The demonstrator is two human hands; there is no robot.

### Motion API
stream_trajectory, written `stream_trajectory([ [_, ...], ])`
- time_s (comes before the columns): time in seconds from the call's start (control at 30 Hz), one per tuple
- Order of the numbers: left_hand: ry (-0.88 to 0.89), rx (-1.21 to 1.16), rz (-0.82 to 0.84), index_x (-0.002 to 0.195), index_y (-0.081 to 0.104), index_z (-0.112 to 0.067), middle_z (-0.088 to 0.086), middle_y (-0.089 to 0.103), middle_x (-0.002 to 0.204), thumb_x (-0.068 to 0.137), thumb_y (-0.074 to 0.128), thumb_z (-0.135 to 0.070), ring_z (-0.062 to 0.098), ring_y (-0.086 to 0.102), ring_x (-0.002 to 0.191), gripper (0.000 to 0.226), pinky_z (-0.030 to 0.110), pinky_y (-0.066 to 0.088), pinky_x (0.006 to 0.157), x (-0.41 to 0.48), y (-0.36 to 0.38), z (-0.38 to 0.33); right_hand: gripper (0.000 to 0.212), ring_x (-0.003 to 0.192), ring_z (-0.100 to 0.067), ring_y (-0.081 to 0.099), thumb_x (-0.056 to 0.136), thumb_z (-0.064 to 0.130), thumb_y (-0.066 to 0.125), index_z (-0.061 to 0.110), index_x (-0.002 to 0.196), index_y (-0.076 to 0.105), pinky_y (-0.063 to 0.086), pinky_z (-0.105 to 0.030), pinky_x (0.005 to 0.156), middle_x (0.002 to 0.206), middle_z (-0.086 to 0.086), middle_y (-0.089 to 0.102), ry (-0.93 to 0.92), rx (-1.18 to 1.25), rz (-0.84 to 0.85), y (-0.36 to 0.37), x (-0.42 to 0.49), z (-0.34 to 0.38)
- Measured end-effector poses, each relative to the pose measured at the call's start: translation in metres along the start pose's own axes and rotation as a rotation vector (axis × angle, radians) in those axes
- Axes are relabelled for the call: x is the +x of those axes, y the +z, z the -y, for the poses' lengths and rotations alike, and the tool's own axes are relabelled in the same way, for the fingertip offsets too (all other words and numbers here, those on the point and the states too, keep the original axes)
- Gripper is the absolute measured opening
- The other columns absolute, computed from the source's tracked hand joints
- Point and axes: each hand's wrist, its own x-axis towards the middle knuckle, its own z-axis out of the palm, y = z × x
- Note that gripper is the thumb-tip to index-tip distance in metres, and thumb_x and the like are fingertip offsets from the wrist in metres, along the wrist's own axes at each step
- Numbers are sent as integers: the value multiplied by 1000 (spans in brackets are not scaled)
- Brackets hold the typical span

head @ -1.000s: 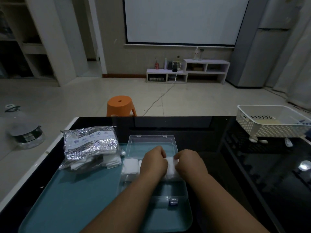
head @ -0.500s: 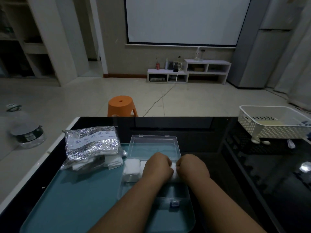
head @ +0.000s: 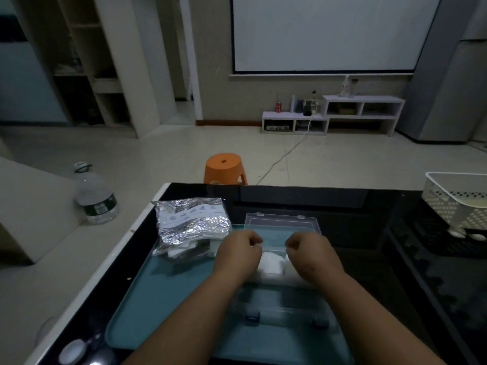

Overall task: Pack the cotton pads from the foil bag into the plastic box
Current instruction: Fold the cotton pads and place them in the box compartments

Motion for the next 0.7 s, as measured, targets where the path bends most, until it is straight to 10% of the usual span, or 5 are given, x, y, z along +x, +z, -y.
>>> stream_trajectory([
  [0.7, -145, 263, 265, 147, 33, -41, 11, 38, 147, 87, 43, -5, 30, 43, 130, 71, 35, 35, 107, 25, -25, 74, 36, 110, -18, 61, 94, 7, 49, 26, 119, 67, 49, -33, 97, 119, 1, 68, -111, 52, 91, 37, 7, 41],
])
